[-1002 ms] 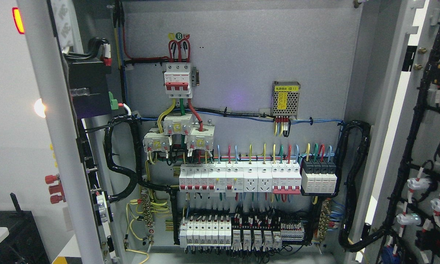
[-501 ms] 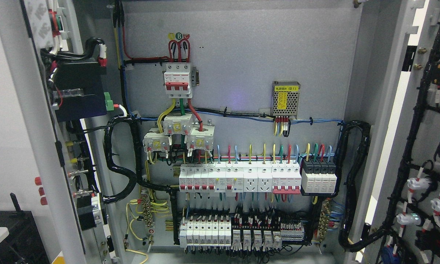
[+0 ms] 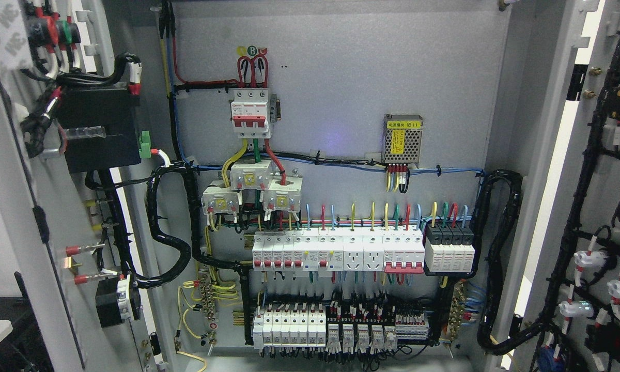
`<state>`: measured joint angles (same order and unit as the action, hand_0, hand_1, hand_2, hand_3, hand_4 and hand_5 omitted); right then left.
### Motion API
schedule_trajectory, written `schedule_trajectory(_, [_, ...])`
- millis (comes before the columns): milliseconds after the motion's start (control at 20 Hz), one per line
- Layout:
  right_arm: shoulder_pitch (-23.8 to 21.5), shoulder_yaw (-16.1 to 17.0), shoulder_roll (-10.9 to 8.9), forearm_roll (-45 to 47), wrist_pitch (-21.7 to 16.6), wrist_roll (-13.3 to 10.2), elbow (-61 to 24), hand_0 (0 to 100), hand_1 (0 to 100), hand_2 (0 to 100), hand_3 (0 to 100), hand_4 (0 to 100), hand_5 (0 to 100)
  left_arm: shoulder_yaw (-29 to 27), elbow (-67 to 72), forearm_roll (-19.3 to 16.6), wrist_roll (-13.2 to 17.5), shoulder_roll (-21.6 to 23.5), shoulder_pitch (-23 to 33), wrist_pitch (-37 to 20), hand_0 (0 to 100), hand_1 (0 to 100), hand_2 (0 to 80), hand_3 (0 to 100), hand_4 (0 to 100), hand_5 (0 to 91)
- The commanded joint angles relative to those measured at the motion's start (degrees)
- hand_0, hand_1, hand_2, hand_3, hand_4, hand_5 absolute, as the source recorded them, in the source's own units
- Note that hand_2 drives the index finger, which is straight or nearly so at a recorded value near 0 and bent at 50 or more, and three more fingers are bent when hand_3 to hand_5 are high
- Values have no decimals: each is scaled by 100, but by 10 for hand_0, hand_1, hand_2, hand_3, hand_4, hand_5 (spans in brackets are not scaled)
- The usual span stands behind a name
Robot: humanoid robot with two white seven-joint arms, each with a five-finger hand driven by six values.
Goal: Open door with both hands
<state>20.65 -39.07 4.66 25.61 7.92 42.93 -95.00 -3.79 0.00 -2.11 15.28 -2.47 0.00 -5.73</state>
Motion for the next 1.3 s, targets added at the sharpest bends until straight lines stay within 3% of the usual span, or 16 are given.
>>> schedule_trajectory(0, [9,-118,193,-65,70,-30,8,382,0,0,0,0,0,1,-53,0,1,1,9,1,0,0,0,0,0,0])
schedule_trajectory(501, [44,-197,228,-73,70,-48,8,383,0,0,0,0,0,1,-53,0,1,-8,9,1,0,0,0,0,0,0])
schedule_trajectory(701, [27,-83,193,-82,43,-48,96,383,0,0,0,0,0,-7,-44,0,1,1,9,1,0,0,0,0,0,0])
schedule_trajectory(1052, [9,716,123,-100,-1,-57,325,383,0,0,0,0,0,1,-44,-8,1,1,18,1,0,0,0,0,0,0])
schedule_trajectory(1152, [-35,918,62,-109,-1,-284,333,383,0,0,0,0,0,-25,17,0,1,-8,18,1,0,0,0,0,0,0])
schedule_trajectory(1252, [-149,1068,-44,-82,-18,-758,325,383,0,0,0,0,0,-34,-9,0,1,-8,18,1,0,0,0,0,0,0])
